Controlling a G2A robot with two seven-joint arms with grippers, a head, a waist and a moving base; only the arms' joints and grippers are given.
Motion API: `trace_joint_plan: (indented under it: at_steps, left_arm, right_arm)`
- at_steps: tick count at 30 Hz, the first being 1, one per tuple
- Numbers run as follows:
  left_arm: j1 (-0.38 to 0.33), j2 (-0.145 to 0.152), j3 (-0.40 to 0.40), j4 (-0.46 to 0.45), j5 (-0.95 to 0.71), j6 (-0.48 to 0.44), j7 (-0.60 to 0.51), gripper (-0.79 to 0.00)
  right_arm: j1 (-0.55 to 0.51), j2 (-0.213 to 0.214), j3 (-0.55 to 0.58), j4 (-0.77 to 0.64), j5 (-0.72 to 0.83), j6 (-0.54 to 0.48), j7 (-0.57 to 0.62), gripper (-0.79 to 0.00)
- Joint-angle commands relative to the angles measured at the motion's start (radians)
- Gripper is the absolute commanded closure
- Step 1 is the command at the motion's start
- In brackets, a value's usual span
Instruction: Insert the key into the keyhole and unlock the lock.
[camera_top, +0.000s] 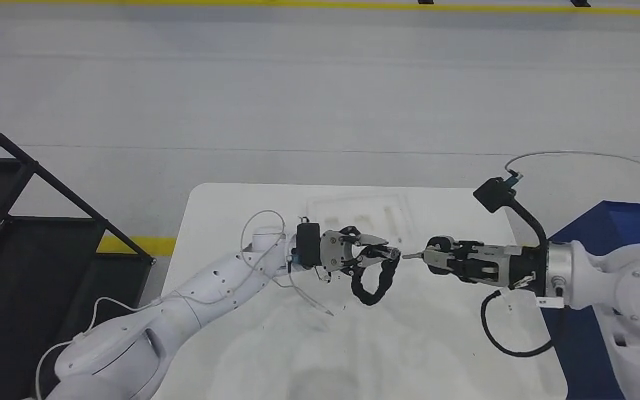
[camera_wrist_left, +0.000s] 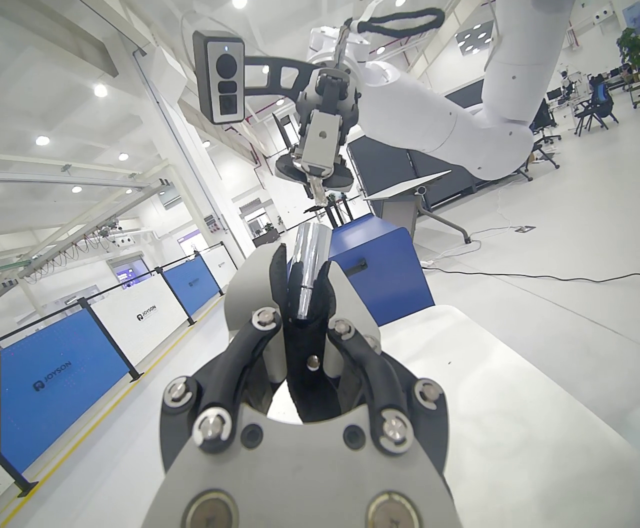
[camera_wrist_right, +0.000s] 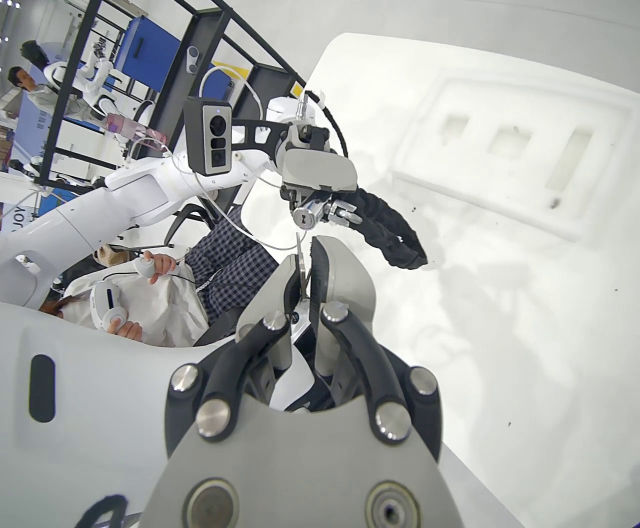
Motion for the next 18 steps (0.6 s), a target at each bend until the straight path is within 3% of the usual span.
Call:
trace_joint_plan:
  at_steps: [1, 11, 18]
  left_arm:
    - [-0.001, -0.011, 0.000, 0.014, -0.005, 0.002, 0.000, 0.000]
    - [0.010, -0.062, -0.007, 0.070, -0.030, 0.002, -0.006, 0.000]
    - [0.010, -0.062, -0.007, 0.070, -0.030, 0.002, -0.006, 0.000]
  right_arm:
    - [-0.004, 0.002, -0.001, -0.010, -0.014, -0.001, -0.008, 0.000]
    - [-0.018, 0.010, -0.001, -0.039, -0.078, -0.007, -0.044, 0.000]
    - [-0.018, 0.010, -0.001, -0.039, -0.078, -0.007, -0.044, 0.000]
